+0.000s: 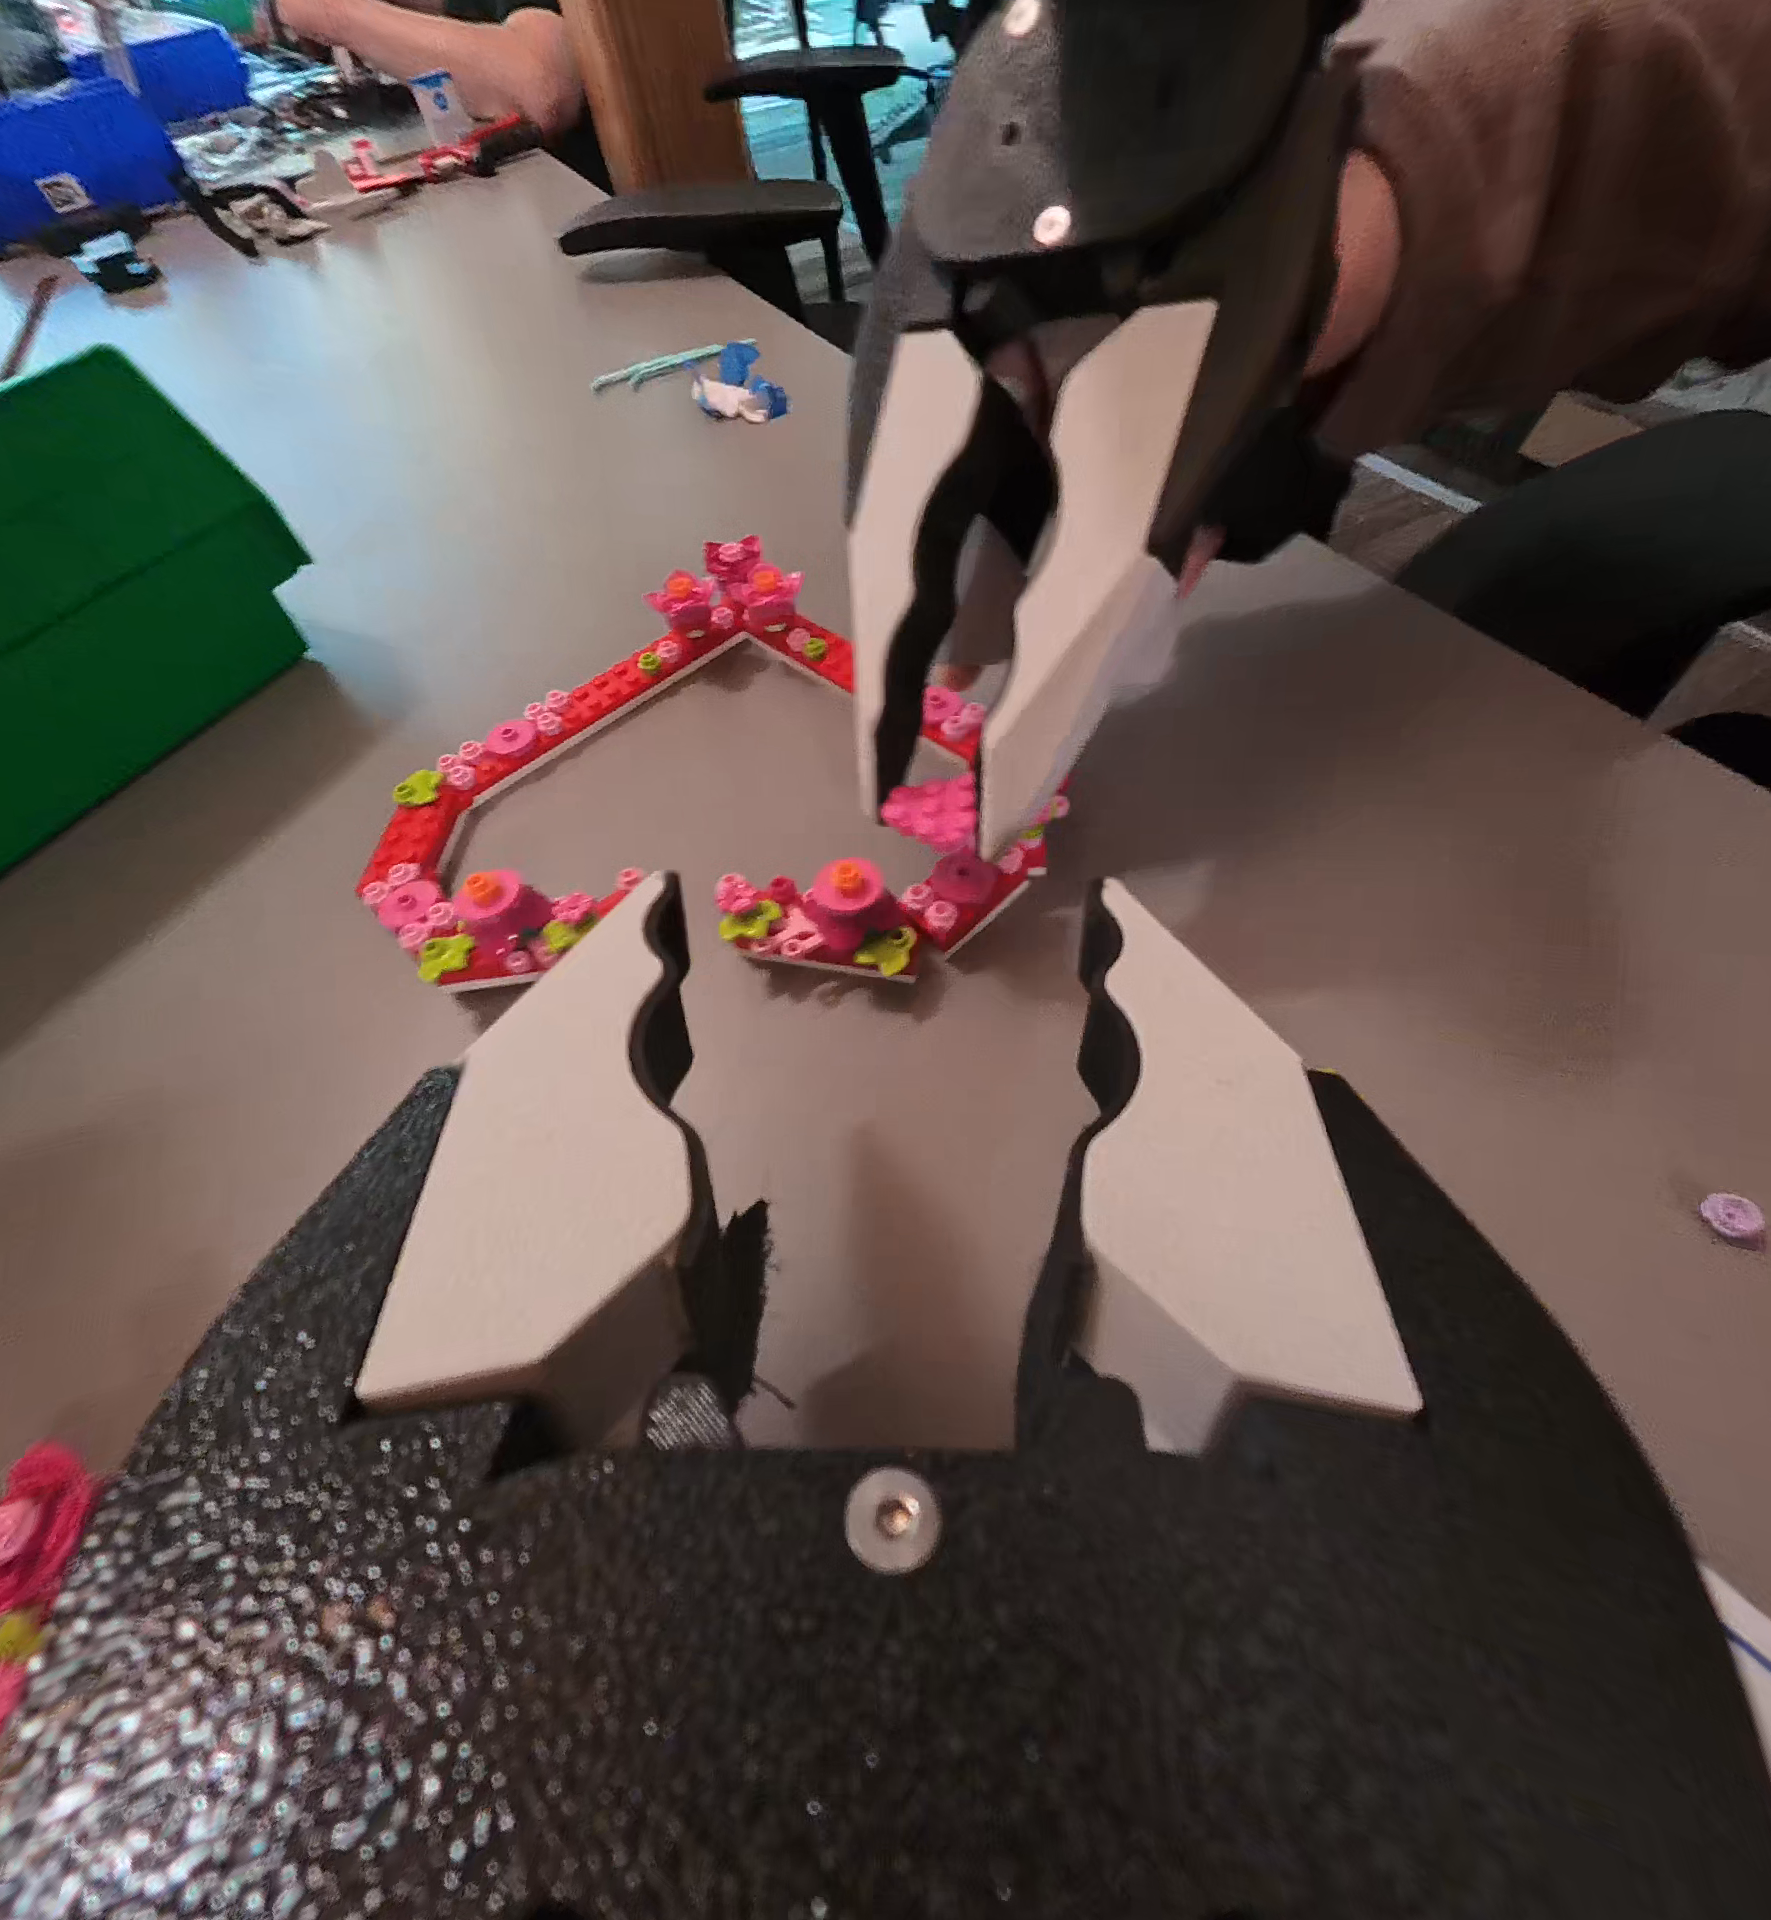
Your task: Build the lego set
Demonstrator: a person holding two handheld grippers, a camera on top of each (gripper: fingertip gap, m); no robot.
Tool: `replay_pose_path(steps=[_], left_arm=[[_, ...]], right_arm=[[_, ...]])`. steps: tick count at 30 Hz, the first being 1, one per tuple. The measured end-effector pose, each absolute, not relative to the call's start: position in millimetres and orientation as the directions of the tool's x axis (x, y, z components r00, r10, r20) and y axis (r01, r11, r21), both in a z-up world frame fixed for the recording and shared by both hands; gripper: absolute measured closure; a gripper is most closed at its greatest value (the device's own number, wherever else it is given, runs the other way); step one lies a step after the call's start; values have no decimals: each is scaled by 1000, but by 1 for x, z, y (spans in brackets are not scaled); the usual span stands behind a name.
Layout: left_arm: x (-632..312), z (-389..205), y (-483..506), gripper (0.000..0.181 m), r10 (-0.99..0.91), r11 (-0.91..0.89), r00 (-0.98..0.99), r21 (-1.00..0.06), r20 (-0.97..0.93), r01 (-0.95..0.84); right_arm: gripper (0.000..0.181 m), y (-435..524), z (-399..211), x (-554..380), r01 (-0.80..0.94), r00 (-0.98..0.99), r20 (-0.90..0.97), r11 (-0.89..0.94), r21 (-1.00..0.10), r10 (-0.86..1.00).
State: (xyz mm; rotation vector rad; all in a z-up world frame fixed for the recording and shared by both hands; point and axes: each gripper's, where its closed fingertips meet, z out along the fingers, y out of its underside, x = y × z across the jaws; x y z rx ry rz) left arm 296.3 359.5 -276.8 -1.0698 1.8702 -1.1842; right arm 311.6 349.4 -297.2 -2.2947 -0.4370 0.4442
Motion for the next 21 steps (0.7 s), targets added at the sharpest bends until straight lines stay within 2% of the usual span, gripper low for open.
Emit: replay_pose_path(steps=[4,9,17,21], left_arm=[[298,-261,379,113,-937,167,-338,-961,-86,-219],[299,-255,396,114,-965,89,-257,-982,-44,-167],[300,-261,393,116,-959,158,-262,-969,-105,-191],[301,-264,391,117,-955,190,-265,-960,-132,-204]], right_arm=[[155,347,-306,309,123,892,-250,-736,-666,376],[155,347,-310,312,82,899,-279,-758,-647,336],[155,352,-315,308,95,914,-245,-756,-647,324],[155,351,-316,314,179,932,-126,-733,-656,340]])
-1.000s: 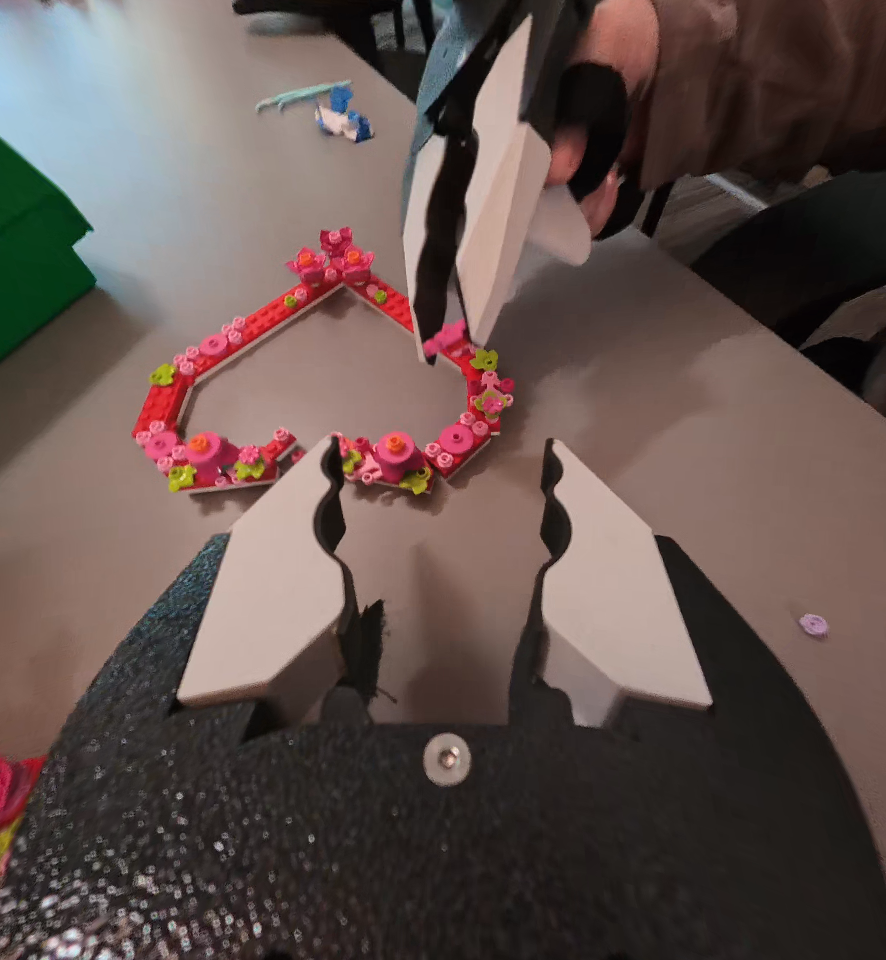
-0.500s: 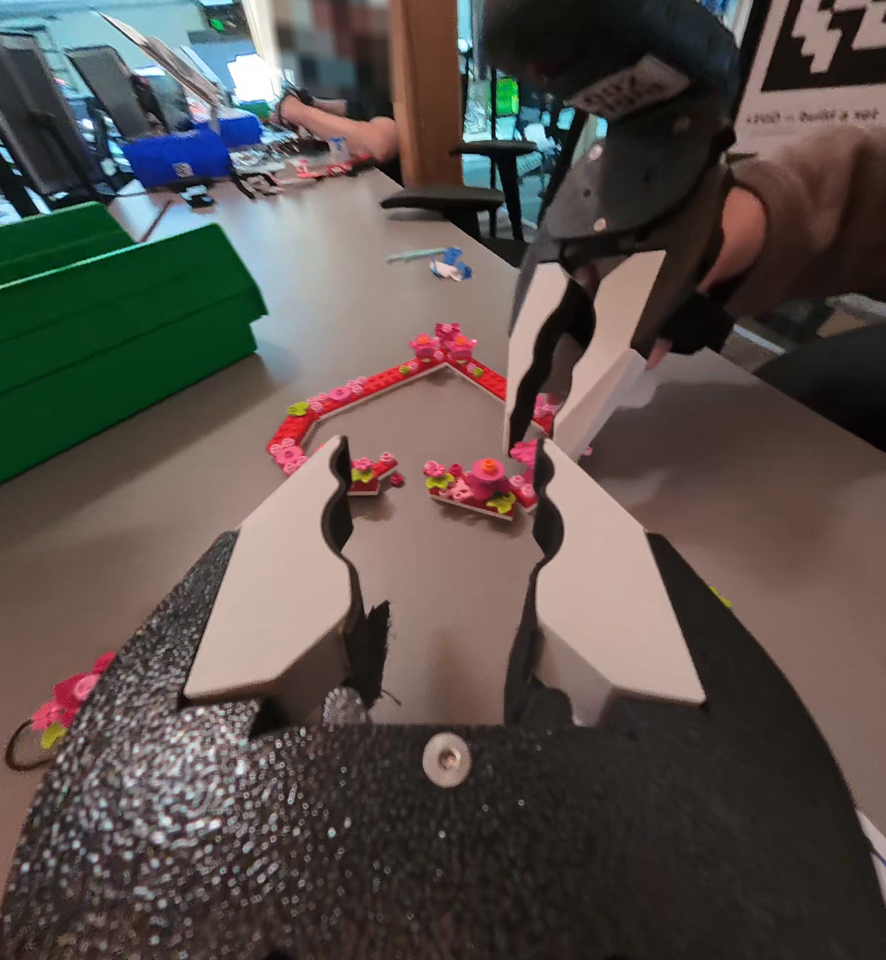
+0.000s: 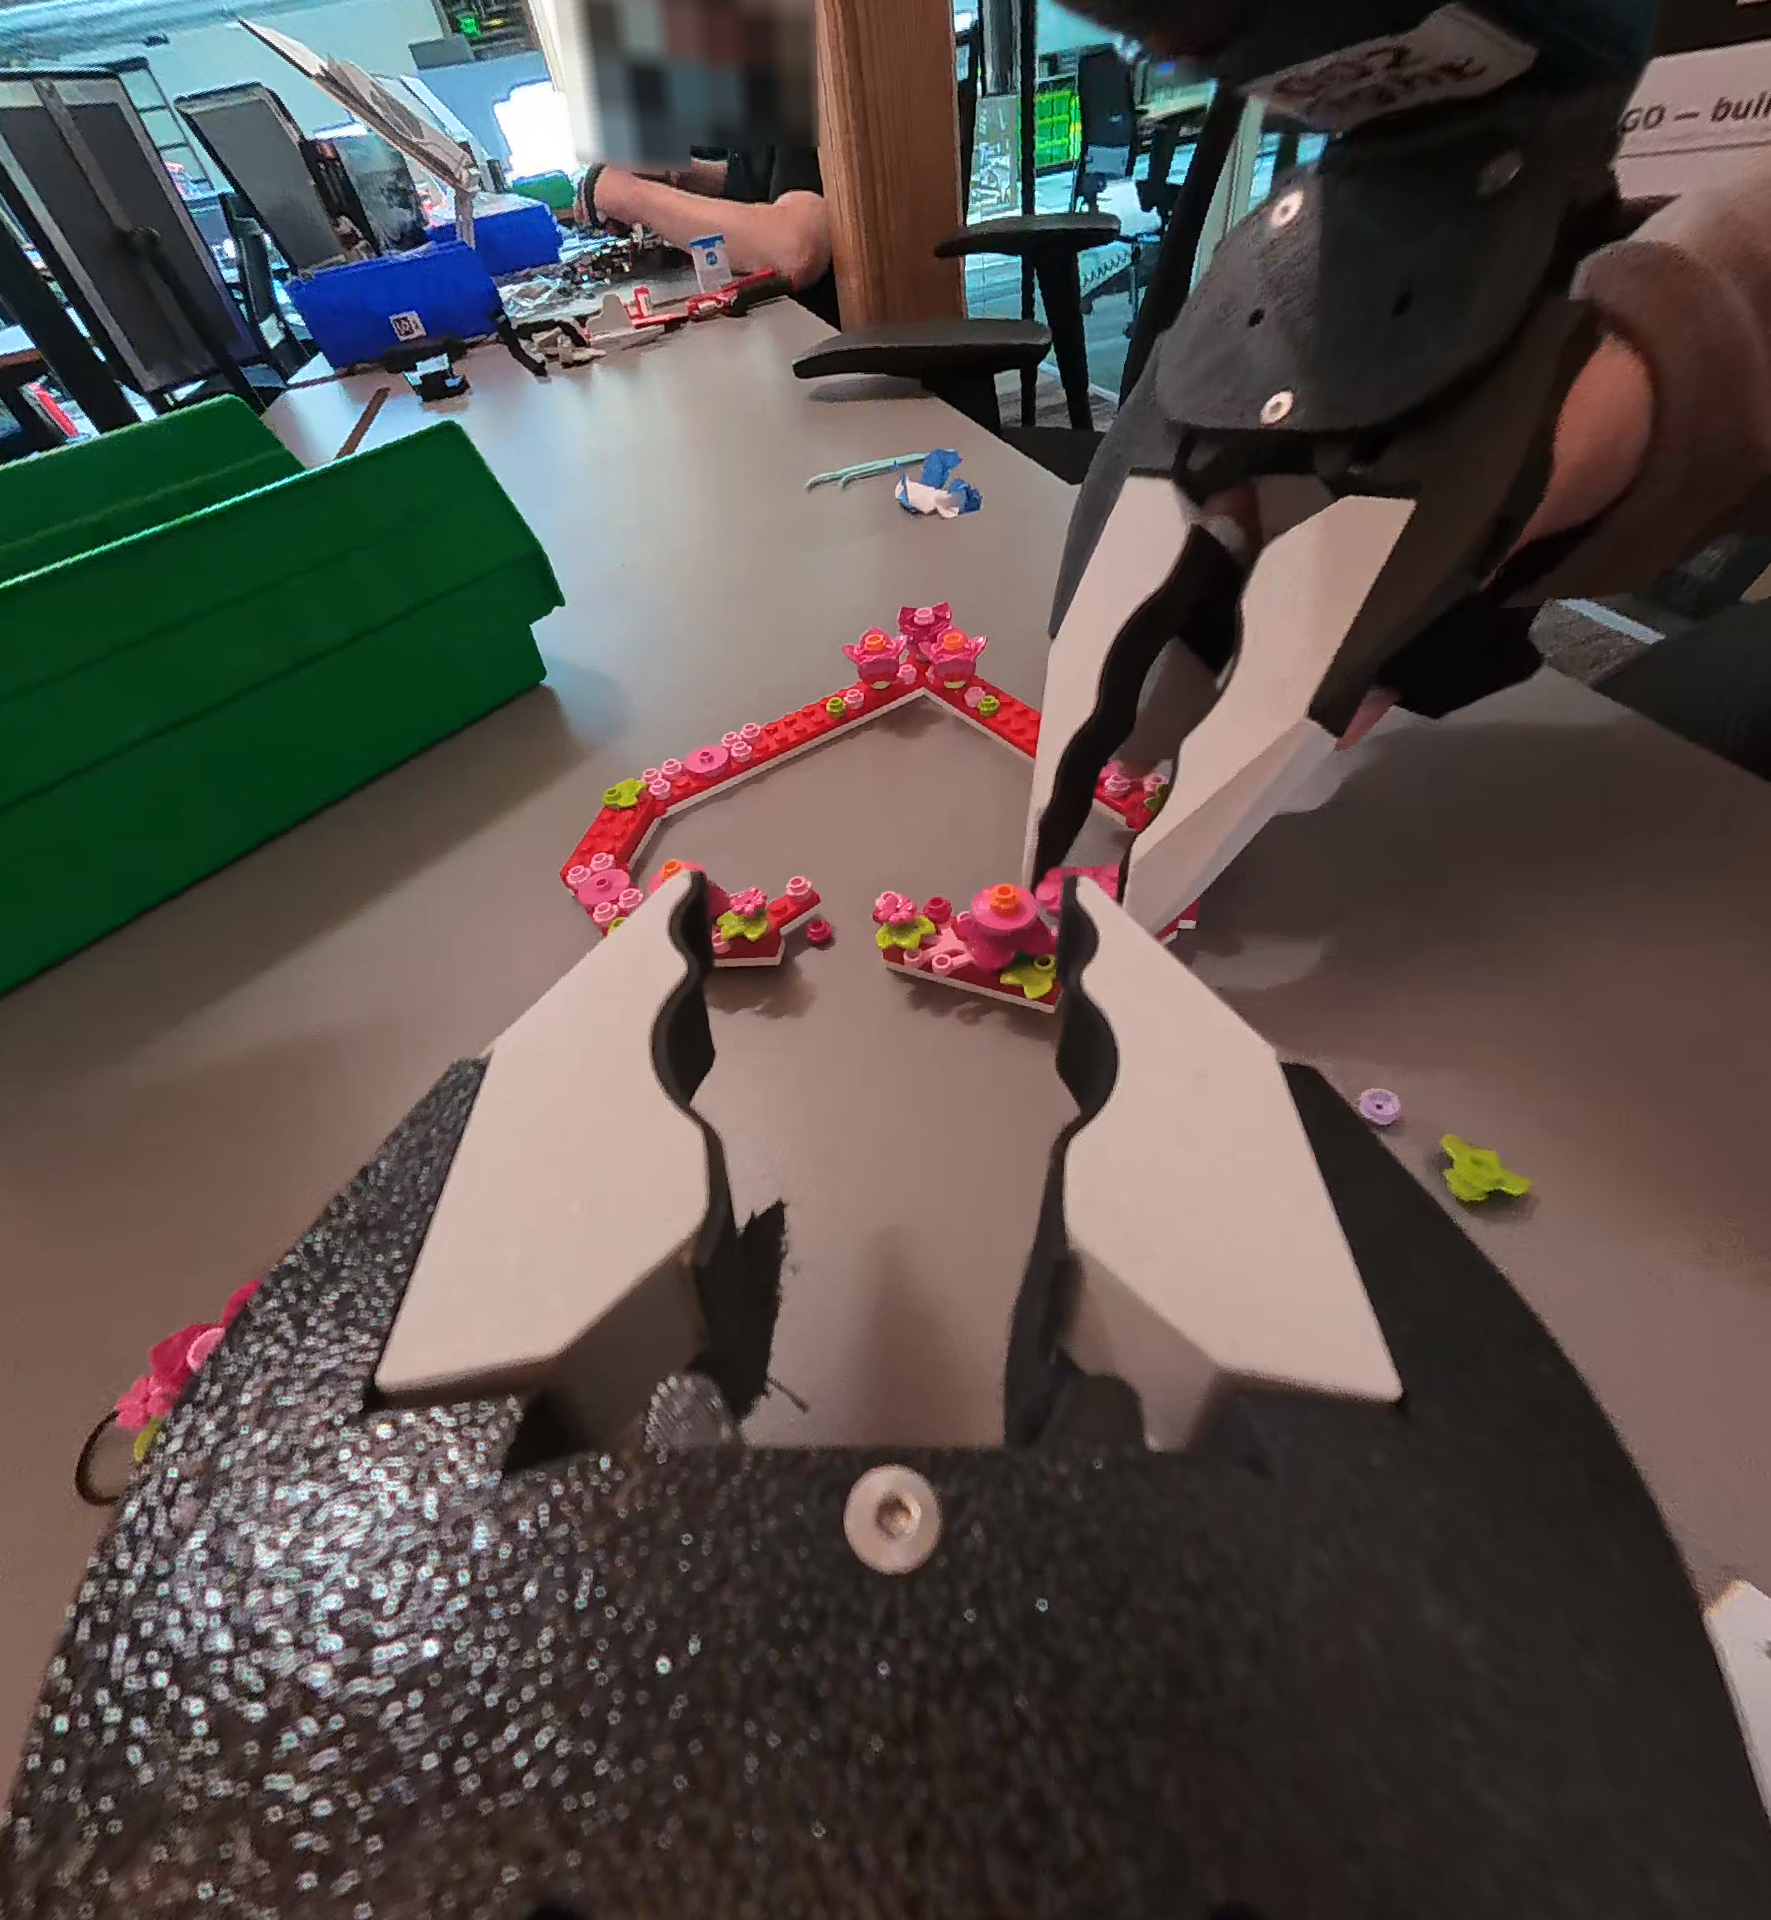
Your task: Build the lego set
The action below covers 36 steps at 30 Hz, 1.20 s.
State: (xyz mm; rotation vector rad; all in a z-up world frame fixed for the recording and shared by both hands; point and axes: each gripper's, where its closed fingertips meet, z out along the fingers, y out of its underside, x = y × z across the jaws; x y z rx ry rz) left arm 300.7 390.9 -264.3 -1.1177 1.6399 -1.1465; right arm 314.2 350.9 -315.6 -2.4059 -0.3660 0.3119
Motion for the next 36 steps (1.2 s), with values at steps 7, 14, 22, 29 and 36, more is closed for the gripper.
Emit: replay_pose_path(steps=[7,14,22,29,36], left_arm=[[301,-266,390,118,-952,205,-270,-957,-145,-208],[302,-266,390,119,-950,212,-272,-954,-152,-210],[301,-267,390,119,-949,218,-275,-952,-155,-213],[302,-268,389,119,-947,223,-279,-951,-159,-216],[302,-268,388,119,-945,231,-281,-948,-166,-217]], right_arm=[[155,350,-315,317,328,921,73,-661,-674,383],[155,347,-312,314,314,924,68,-646,-696,375],[155,347,-314,312,314,924,73,-638,-703,375],[153,345,-318,313,357,917,126,-637,-683,378],[142,342,-315,314,370,913,139,-630,-683,385]])
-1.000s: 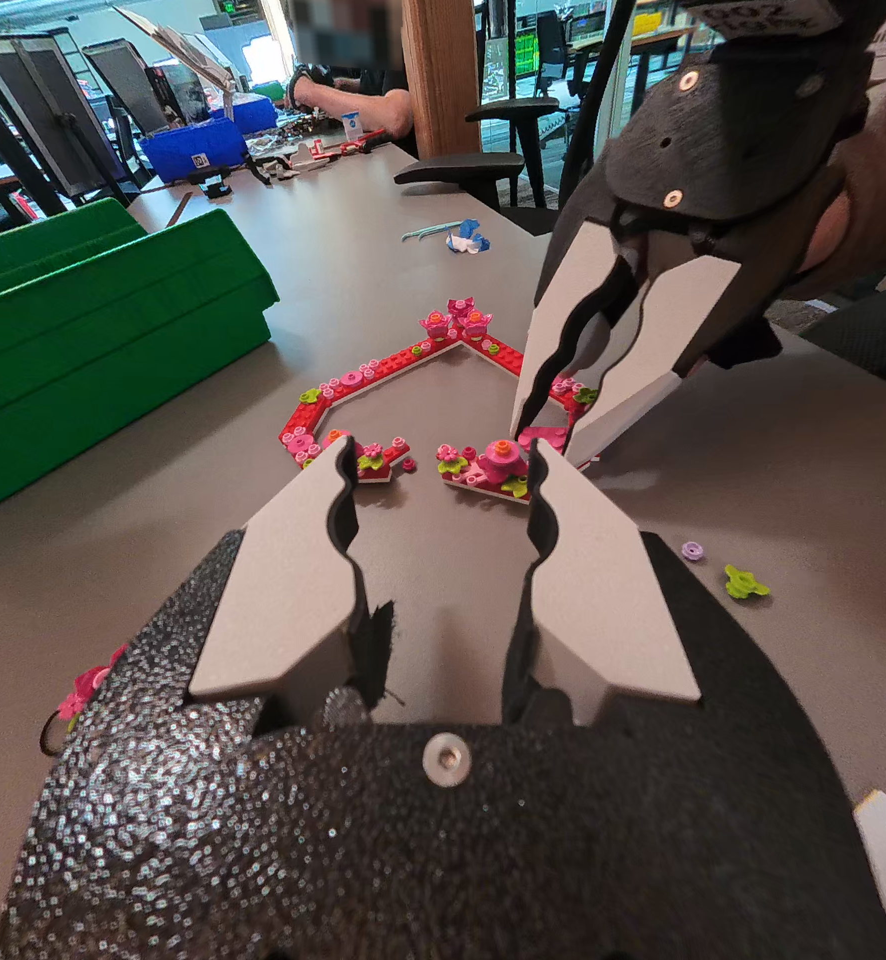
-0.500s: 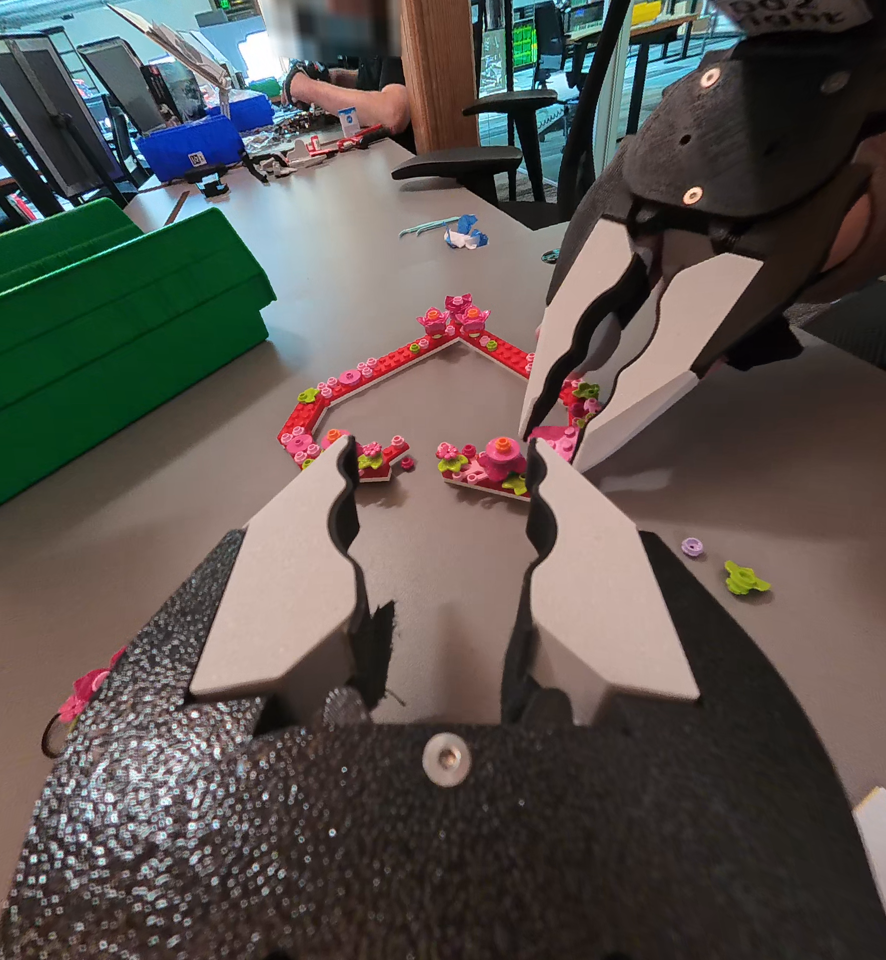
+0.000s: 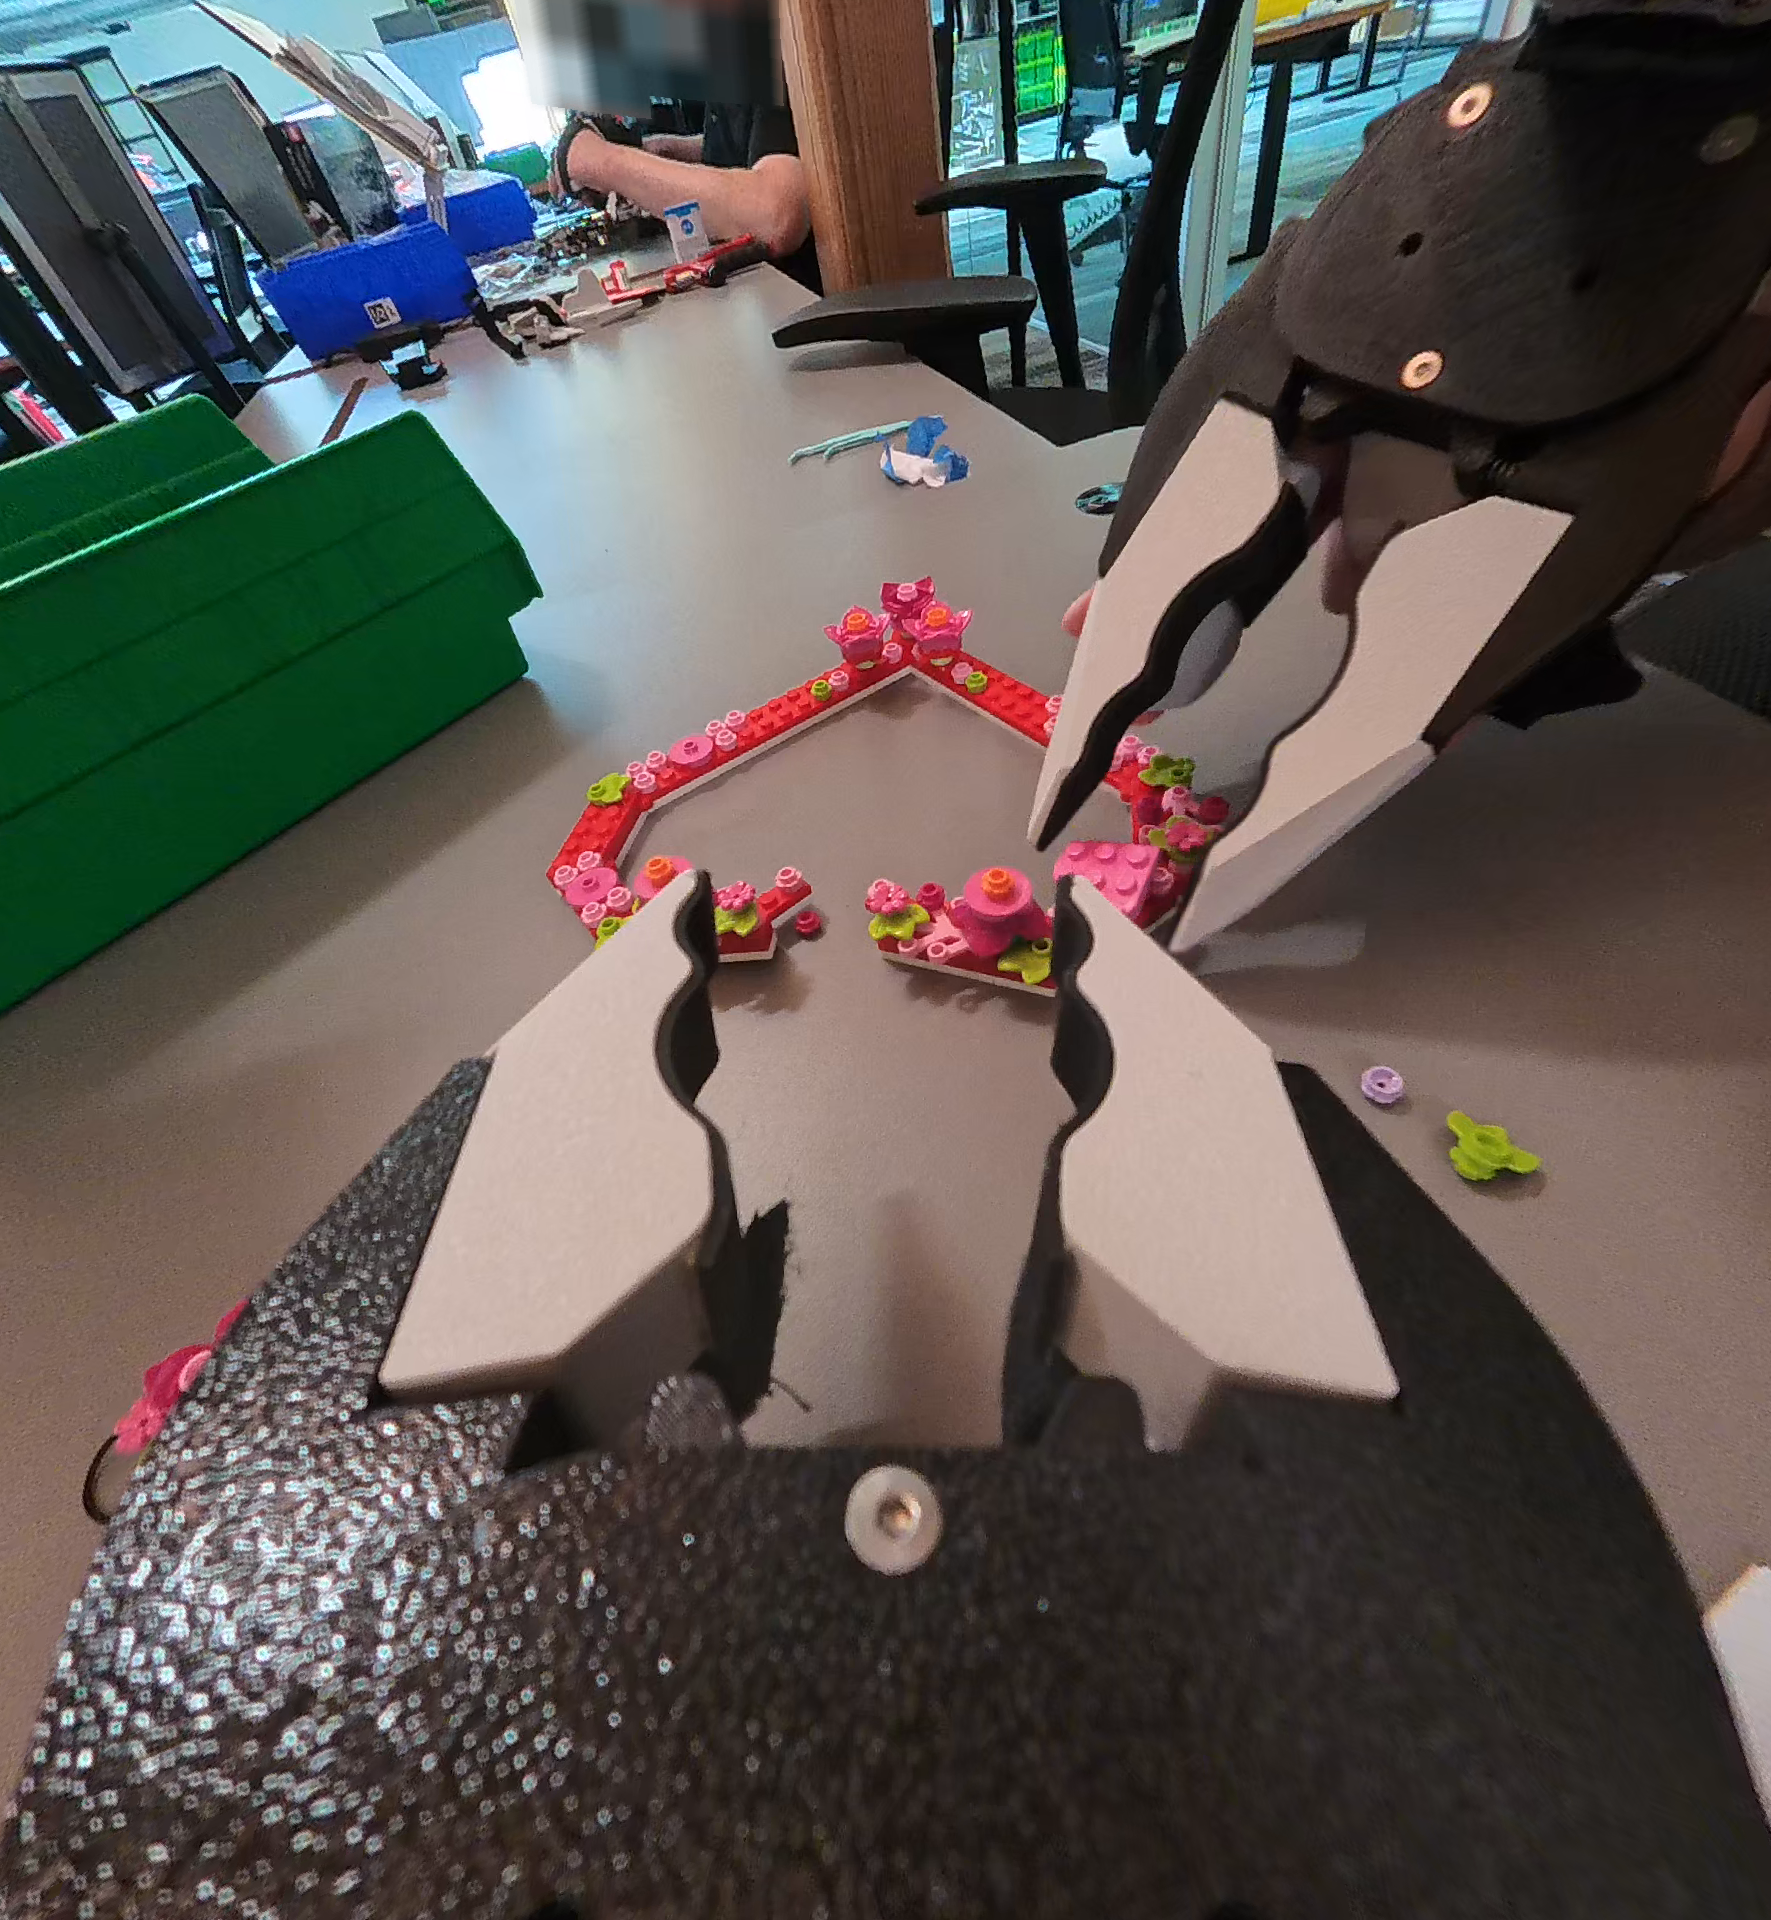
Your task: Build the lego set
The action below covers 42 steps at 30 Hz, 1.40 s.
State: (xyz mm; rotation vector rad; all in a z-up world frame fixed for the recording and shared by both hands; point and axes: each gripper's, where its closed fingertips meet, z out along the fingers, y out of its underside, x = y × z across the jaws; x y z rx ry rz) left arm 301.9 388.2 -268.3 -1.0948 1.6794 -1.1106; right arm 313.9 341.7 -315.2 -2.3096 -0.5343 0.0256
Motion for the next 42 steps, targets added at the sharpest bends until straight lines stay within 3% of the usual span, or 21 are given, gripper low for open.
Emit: replay_pose_path(steps=[5,24,30,35,42], left_arm=[[301,-268,388,119,-945,228,-284,-950,-163,-213],[297,-274,376,118,-910,327,-329,-925,-253,-192],[300,-294,378,118,-856,489,-328,-833,-401,-259],[299,-298,360,119,-766,617,-381,-759,-518,-207],[297,-297,354,122,-717,671,-388,-724,-579,-160]], right_arm=[[135,329,-318,319,439,879,170,-620,-651,445],[158,334,-323,316,430,887,137,-677,-598,442],[166,334,-326,316,459,869,146,-658,-597,473],[166,333,-325,317,484,852,166,-624,-614,497],[166,333,-317,318,433,860,116,-592,-679,497]])
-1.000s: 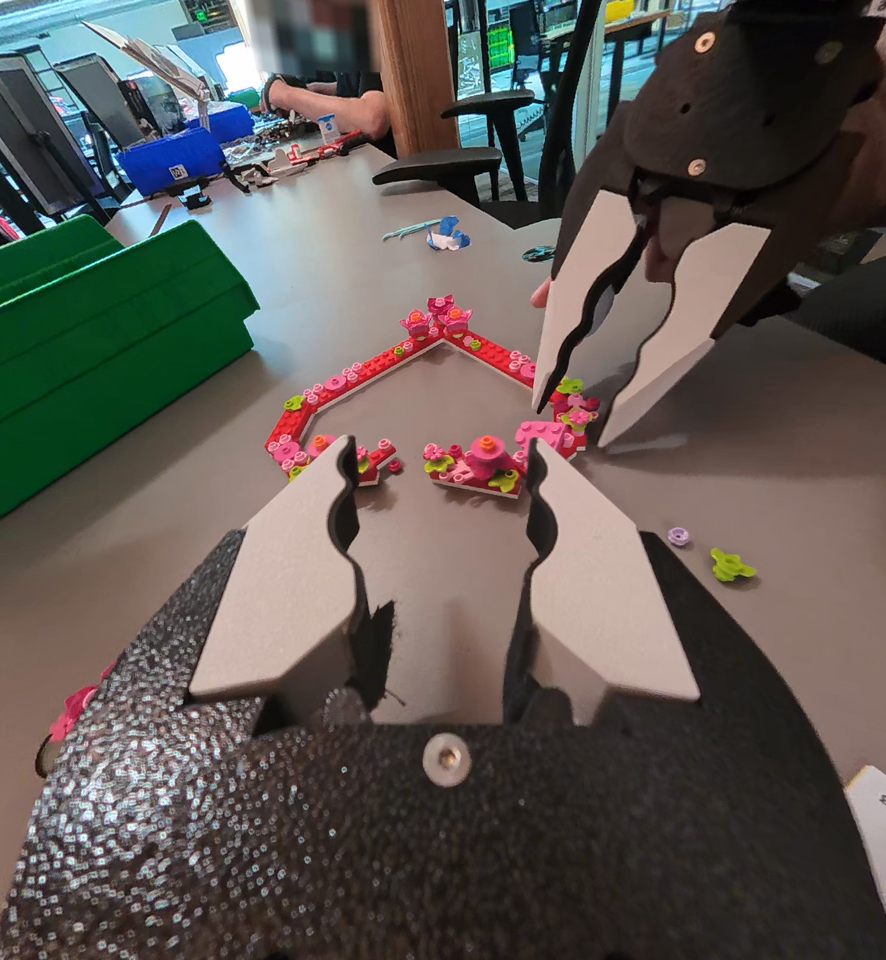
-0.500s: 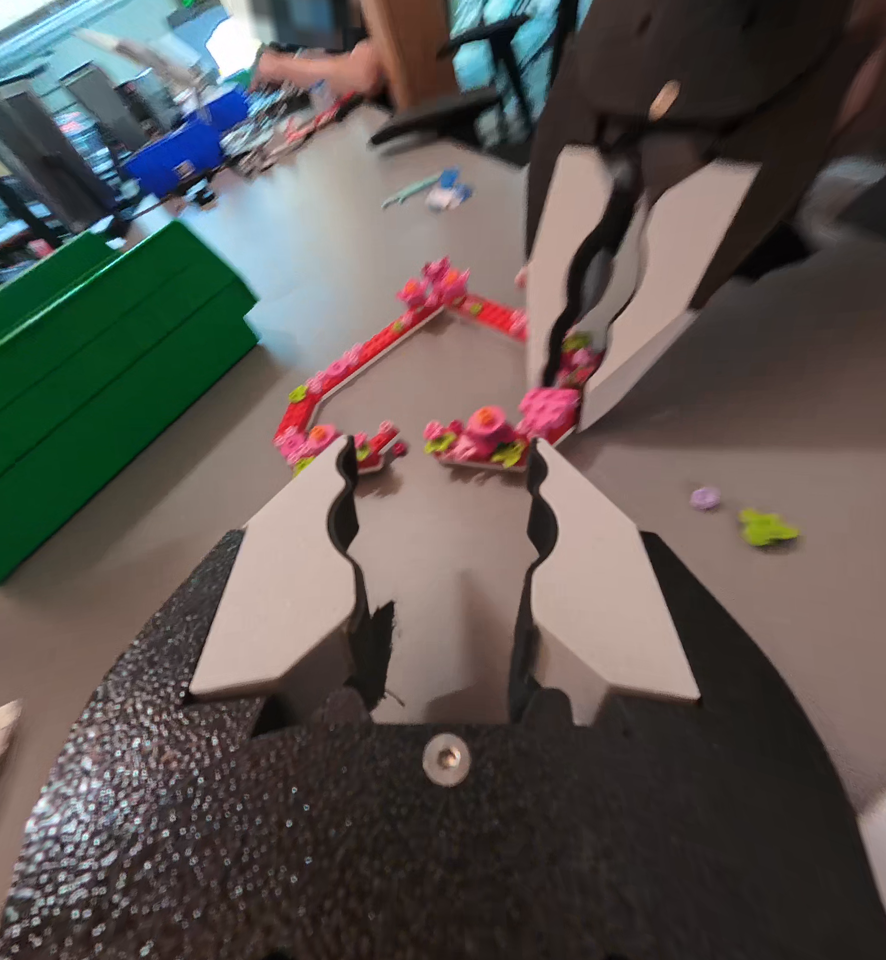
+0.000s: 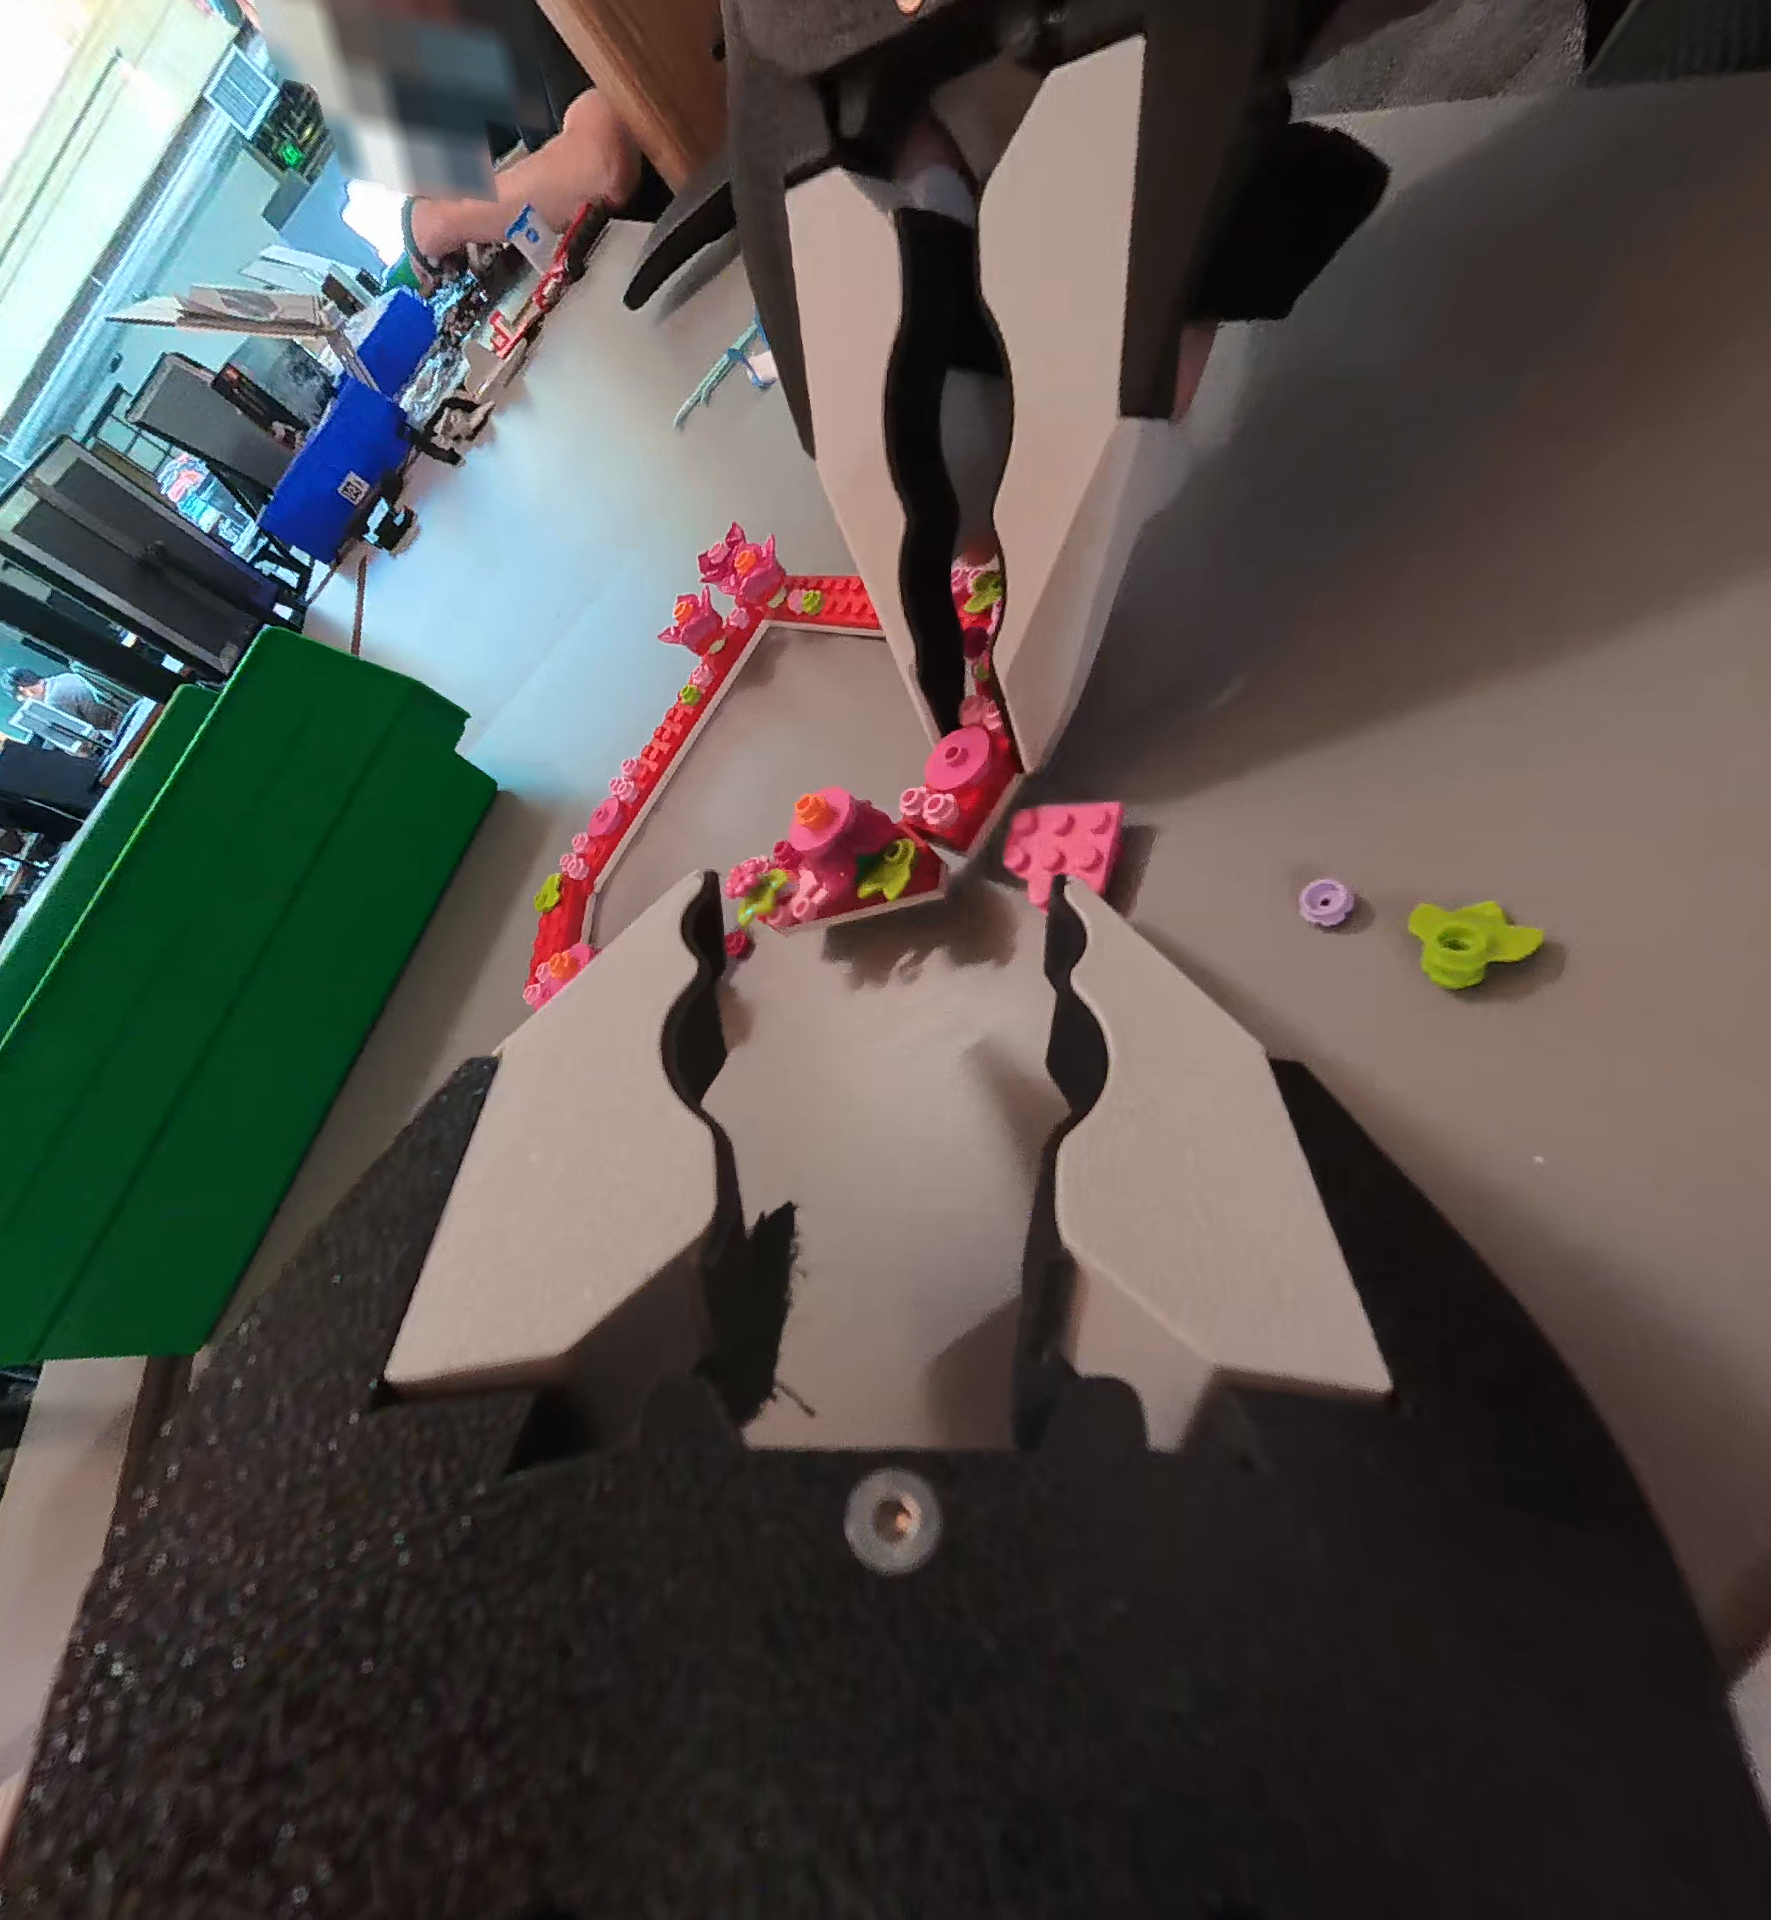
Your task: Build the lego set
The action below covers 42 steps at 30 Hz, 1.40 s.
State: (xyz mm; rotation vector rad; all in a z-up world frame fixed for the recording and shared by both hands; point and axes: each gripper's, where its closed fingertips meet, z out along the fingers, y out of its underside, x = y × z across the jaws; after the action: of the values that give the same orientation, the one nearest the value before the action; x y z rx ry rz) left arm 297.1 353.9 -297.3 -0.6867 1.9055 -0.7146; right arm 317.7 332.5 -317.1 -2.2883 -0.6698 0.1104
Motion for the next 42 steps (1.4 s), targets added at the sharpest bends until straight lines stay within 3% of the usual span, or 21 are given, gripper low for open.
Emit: replay_pose_path(steps=[5,11,13,17,22,28,30,34,37,42], left_arm=[[300,-295,361,117,-635,766,-325,-626,-700,-147],[311,-291,354,120,-316,948,-210,-301,-925,-100],[315,-291,349,120,-257,966,-198,-245,-946,-83],[317,-290,343,125,-226,974,-186,-222,-956,-46],[321,-287,339,150,-126,992,-121,-125,-985,-15],[323,-285,341,151,-65,997,-68,-62,-996,-43],[325,-285,343,151,-72,995,-67,-67,-995,-71],[325,-286,351,151,-66,993,-51,-60,-997,-102],[326,-286,355,151,-77,990,-45,-71,-996,-121],[325,-286,356,151,-91,989,-46,-85,-995,-124]], right_arm=[[166,329,-311,321,486,823,147,-546,-682,548],[166,319,-302,317,551,745,157,-464,-694,649],[166,318,-301,317,560,728,161,-443,-700,667],[166,316,-297,315,565,702,160,-406,-718,694],[165,316,-294,312,572,686,161,-390,-722,709],[165,316,-295,314,559,706,175,-388,-733,686],[156,321,-288,319,538,746,216,-379,-753,629],[157,310,-260,316,488,811,305,-290,-823,498],[155,293,-285,296,404,864,183,-429,-808,470],[149,304,-314,296,305,943,163,-553,-776,291]])
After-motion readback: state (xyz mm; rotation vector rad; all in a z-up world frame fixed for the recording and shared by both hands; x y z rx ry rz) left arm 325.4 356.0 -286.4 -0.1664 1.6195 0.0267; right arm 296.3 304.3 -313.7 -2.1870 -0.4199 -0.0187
